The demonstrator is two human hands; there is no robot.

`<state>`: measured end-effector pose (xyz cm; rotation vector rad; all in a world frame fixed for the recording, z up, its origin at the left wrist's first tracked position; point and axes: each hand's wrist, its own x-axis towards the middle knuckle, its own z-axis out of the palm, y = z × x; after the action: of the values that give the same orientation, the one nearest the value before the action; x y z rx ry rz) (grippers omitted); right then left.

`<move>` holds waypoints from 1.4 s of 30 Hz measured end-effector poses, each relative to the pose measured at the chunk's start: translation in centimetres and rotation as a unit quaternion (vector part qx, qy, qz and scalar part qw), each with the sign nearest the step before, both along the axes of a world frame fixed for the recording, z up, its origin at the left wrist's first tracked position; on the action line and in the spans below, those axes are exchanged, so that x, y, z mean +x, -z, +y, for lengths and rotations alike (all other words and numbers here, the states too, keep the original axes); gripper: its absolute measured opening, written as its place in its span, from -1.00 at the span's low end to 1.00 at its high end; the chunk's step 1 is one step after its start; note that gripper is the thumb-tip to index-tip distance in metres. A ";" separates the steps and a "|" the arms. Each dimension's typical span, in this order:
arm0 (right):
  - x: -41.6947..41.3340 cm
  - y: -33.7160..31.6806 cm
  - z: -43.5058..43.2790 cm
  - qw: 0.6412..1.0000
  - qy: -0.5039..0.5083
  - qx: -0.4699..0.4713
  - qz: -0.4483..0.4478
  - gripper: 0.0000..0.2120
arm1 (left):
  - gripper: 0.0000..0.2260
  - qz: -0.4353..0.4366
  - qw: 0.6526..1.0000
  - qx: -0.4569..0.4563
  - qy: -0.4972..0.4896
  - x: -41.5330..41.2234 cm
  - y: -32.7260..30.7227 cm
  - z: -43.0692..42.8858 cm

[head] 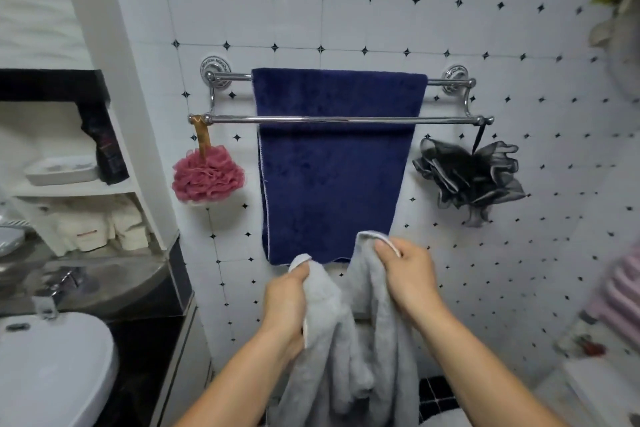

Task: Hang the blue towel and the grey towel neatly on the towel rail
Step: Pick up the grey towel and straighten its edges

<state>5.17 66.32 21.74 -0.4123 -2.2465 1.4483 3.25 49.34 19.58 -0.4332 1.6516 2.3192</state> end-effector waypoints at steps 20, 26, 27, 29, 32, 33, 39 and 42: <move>4.4 3.3 -7.4 0.903 -0.119 0.381 0.161 -0.77 | -0.60 0.191 0.978 -0.055 0.061 4.5 -0.7 -0.9; 5.2 2.4 -6.6 0.922 -0.324 0.204 0.053 -0.67 | -0.74 0.183 0.977 -0.094 0.059 3.6 -1.2 -2.3; 5.0 2.1 -5.9 0.931 -0.326 0.155 0.062 -0.66 | -0.72 0.189 0.975 -0.091 0.072 3.3 -1.3 -2.7; 4.3 1.5 -4.2 0.950 -0.269 0.117 0.111 -0.68 | -0.73 0.220 0.964 -0.098 0.118 2.9 -1.5 -3.6; 3.5 -0.2 -1.9 0.944 -0.300 0.120 0.068 -0.53 | -0.76 0.264 0.933 -0.102 0.222 2.9 -2.2 -4.8; 3.5 -0.6 -1.6 0.933 -0.337 0.120 0.034 -0.54 | -0.74 0.276 0.921 -0.108 0.253 2.9 -2.4 -4.9; 4.2 0.4 -1.9 0.936 -0.348 0.042 -0.037 -0.83 | -0.70 0.319 0.907 -0.152 0.230 2.9 -2.2 -5.0; 4.5 0.7 -1.3 0.949 -0.314 -0.019 -0.026 -0.93 | -0.75 0.328 0.904 -0.182 0.204 3.0 -2.2 -4.9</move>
<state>9.66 65.01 21.05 0.2968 -2.5206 1.7890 6.24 44.47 21.78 0.6603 2.2074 1.9321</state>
